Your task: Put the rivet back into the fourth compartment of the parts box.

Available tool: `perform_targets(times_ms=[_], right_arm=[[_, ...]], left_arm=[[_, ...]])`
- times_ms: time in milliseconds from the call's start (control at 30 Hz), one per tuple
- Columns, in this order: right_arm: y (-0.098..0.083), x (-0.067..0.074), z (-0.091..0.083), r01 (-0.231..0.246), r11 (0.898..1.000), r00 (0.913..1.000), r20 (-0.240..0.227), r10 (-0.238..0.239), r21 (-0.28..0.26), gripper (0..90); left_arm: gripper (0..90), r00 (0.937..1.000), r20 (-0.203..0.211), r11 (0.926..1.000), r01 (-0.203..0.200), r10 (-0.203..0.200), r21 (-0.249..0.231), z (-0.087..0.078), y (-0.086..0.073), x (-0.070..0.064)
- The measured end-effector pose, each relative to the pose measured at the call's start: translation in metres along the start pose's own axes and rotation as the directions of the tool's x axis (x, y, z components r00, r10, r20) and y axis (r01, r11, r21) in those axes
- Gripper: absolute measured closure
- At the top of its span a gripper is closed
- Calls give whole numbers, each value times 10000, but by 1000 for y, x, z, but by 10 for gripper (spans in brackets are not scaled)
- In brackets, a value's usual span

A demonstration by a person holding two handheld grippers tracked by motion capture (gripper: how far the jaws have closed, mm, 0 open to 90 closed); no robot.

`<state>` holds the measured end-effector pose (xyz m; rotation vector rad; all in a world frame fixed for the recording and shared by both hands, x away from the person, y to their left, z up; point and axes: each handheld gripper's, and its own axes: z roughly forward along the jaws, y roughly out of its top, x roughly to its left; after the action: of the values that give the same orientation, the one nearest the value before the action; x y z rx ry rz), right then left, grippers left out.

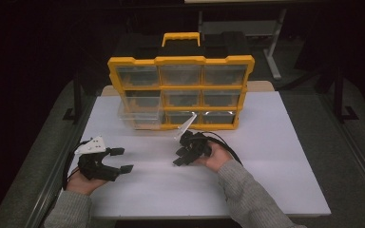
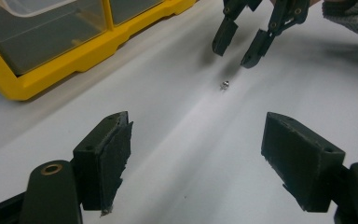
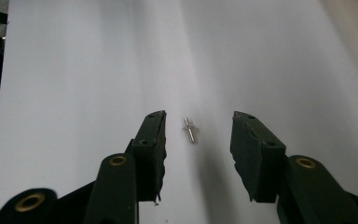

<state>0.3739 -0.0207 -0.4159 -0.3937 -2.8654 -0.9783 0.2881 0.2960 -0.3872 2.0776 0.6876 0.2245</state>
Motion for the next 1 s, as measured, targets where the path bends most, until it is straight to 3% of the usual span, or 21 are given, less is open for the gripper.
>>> perform_targets(times_ms=[100, 533, 1000], right_arm=[[2, 1, 5, 190, 9998, 9998, -3, -190, 81, 565], [5, 3, 19, 149, 9985, 9999, -7, -149, 530, 652], [5, 3, 26, 636, 9958, 9976, 225, -652, 666, 756]], left_arm=[[235, 10000, -9, 10000, -1, 1, -14, 0, 0, 0], [235, 10000, -24, 10000, 4, -4, -47, -1, 0, 0], [235, 10000, -20, 10000, 17, -17, -68, -1, 0, 0]])
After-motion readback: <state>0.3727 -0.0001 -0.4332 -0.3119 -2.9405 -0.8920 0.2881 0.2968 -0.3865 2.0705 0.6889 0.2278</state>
